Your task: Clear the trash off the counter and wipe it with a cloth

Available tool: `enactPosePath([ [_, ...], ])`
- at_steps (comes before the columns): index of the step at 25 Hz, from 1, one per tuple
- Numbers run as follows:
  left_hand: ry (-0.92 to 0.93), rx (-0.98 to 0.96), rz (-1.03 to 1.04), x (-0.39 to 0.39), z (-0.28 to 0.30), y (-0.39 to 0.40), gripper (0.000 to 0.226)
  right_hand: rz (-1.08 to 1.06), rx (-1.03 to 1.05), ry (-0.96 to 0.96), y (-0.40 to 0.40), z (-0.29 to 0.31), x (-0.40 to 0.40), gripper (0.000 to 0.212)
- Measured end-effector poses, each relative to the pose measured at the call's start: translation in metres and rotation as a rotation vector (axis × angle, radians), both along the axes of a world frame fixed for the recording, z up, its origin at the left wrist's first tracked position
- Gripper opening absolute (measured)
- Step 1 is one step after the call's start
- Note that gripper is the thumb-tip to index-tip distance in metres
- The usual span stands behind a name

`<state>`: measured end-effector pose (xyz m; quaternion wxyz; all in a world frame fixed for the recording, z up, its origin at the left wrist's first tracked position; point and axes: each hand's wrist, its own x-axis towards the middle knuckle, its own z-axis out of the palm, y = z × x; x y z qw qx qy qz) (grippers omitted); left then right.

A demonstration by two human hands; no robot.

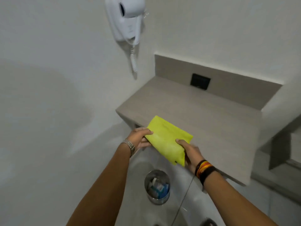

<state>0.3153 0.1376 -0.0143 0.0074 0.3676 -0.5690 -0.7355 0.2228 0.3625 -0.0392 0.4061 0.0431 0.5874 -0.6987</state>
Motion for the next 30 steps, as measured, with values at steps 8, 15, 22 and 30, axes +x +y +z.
enactPosePath([
  [8,0.033,-0.098,-0.198,-0.164,0.009,0.147,0.021,-0.108,0.107,0.191,0.164,0.025,-0.104,0.053],
  [15,-0.085,-0.076,-0.395,-0.286,-0.023,0.344,0.017,-0.353,0.533,0.306,0.352,-0.012,-0.220,0.038],
  [22,-0.183,0.027,-0.488,-0.350,-0.074,0.511,0.024,0.116,1.158,0.816,0.452,-0.010,-0.392,0.041],
  [30,-0.093,-0.930,-0.486,-0.344,-0.063,0.481,0.048,0.161,1.282,0.964,0.414,-0.057,-0.395,0.067],
])
